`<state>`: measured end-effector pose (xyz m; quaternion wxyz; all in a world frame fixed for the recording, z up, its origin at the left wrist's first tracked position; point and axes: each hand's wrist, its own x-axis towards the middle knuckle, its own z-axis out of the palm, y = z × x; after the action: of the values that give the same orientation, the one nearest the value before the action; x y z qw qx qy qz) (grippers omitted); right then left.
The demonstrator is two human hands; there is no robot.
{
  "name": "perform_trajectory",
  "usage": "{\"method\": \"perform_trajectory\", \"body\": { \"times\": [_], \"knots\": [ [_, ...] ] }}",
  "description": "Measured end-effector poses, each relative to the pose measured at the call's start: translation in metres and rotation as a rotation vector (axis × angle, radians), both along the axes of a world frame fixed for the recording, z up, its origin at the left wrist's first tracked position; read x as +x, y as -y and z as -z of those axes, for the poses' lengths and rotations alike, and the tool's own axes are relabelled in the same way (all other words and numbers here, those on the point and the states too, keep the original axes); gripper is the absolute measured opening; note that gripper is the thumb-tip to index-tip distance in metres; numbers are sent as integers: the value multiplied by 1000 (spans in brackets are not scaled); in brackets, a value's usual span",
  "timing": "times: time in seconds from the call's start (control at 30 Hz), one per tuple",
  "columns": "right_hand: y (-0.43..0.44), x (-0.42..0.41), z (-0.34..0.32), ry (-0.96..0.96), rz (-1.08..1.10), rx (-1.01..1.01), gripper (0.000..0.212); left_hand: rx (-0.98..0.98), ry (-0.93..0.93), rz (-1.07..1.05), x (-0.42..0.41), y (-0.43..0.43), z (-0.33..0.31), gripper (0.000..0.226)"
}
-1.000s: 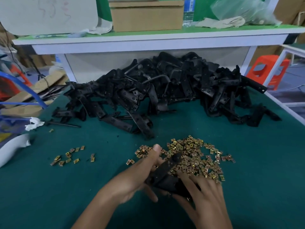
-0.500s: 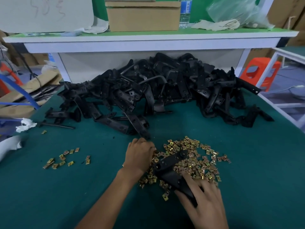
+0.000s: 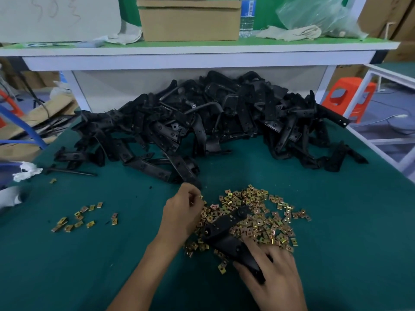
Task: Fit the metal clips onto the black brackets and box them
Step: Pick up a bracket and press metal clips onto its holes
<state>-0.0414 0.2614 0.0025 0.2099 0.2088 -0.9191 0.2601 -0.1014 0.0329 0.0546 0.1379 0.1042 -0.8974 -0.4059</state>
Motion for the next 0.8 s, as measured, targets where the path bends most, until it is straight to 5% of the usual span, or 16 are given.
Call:
{"method": "perform_trajectory", "body": {
  "times": [0.23, 0.53, 0.8],
  "knots": [
    [2, 2, -4, -7, -10, -13, 56, 315, 11, 51, 19, 4, -16, 25],
    [1, 2, 1, 11, -25, -23, 55, 761, 41, 168, 37, -2, -31, 7],
    [2, 5, -4, 16, -15, -26, 54, 705, 51, 197, 48, -4, -37, 21]
  ]
}}
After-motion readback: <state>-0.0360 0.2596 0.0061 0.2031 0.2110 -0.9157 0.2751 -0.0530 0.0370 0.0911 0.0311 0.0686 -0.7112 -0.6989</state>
